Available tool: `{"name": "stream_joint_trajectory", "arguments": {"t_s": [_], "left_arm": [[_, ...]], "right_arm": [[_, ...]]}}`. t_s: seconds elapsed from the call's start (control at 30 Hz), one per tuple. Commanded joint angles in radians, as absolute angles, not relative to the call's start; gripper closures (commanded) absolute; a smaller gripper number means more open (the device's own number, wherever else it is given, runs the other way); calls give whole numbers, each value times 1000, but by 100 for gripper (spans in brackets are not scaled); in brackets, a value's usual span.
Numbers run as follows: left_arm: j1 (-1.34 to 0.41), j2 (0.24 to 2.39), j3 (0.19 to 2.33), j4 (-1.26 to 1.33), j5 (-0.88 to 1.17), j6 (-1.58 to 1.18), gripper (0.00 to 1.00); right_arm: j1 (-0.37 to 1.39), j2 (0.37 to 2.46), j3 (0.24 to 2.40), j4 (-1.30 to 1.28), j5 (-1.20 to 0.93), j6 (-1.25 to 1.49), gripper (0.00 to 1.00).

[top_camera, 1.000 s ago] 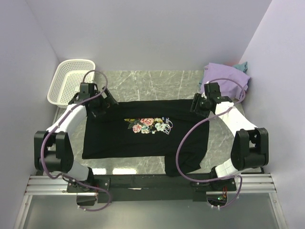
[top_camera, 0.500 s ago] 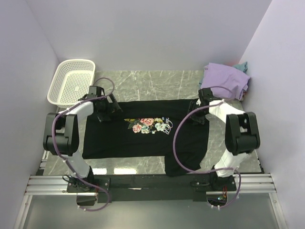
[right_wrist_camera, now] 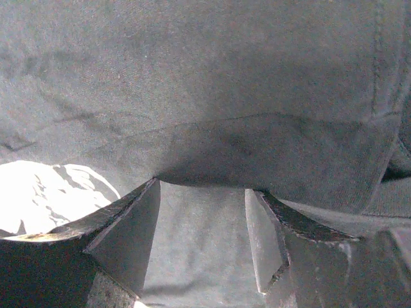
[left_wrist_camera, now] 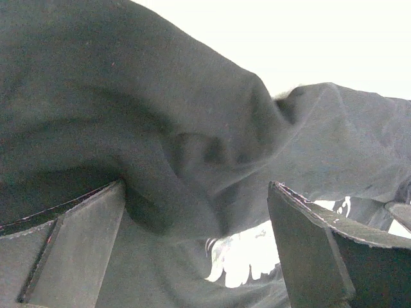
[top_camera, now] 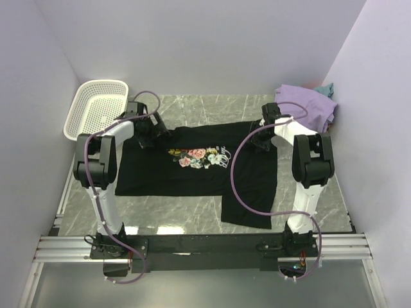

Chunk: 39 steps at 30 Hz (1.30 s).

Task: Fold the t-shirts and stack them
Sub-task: Fold the tshirt

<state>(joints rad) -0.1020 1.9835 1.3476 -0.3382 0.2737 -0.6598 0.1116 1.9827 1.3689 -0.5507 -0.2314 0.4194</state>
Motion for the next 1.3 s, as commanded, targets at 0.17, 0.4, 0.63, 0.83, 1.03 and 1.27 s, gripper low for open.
{"name": "stream_joint_trajectory", "arguments": {"t_s": [0.17,0.4,0.63,0.83,1.03,1.27], "left_arm": [[-120,2031,1411,-442,155,-637,1],[-146,1760,1203,-399,155,-649,0],[-195,1484,1046,-489,19,-744,1],[-201,1266,824,-514,12,-903,1],[-204,1013,605,-573,-40,-1095,1],[-207,828,535,-756,-192,-1238,1]], "right_arm": [[110,2030,1552,-598,-109,371,37],[124,1740,1421,-558,-57,345,36],[138,1387,1136,-623,-6,455,35],[147,1139,839,-618,-24,612,36],[310,922,595,-638,57,866,35],[480,747,416,-724,156,1063,35]]}}
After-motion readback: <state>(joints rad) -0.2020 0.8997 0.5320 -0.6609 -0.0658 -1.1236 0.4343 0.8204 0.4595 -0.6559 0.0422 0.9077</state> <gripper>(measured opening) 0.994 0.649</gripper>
